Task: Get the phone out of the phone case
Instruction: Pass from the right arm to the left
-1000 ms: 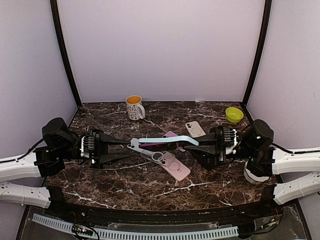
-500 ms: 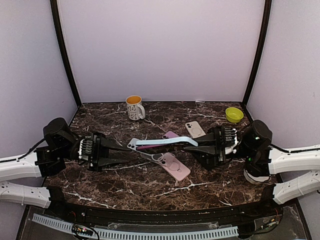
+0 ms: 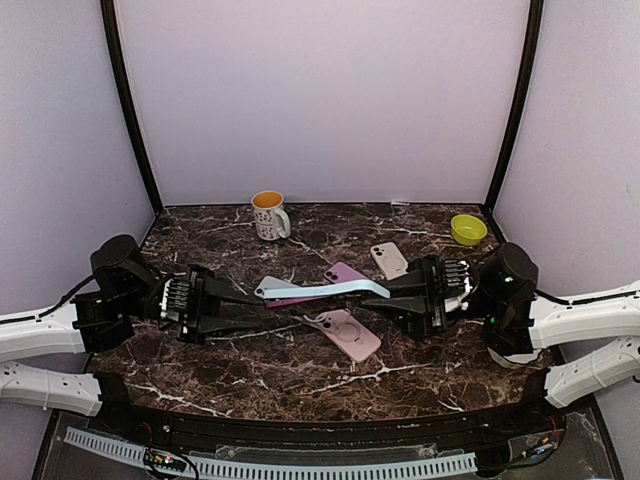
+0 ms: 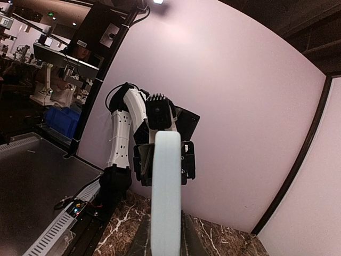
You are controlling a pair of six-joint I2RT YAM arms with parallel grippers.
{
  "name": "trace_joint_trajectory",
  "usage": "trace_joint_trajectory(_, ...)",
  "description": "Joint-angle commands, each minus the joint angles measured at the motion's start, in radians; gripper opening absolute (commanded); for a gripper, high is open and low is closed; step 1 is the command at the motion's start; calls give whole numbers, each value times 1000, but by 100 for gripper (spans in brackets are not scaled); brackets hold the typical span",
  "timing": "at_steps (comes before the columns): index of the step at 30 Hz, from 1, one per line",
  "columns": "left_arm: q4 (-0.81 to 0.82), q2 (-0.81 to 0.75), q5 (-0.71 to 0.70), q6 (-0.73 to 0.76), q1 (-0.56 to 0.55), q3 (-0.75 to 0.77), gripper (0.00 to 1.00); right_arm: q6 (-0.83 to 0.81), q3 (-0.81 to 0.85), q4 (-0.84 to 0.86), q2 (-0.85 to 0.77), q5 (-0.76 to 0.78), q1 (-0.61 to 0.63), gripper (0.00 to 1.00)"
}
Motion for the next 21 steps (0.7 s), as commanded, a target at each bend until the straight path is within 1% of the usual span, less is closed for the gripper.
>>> trace_joint_trajectory(1,-10,7,23,-7,2,29,29,19,50,153,14,-4,21,0)
trace_joint_trajectory(5,-16,10,12,1,2,29,32,36,54,176,34,-14,30,0)
trace_joint_trajectory(10,-27,7,-30,14,3,30,40,56,55,207,61,-24,44,0)
trace_joint_trajectory(16,-11,-1,-46,13,3,23,40,61,55,254,96,-2,64,0)
trace_joint_trajectory(21,20,-8,-62,-2,2,16,36,58,53,326,144,45,84,0)
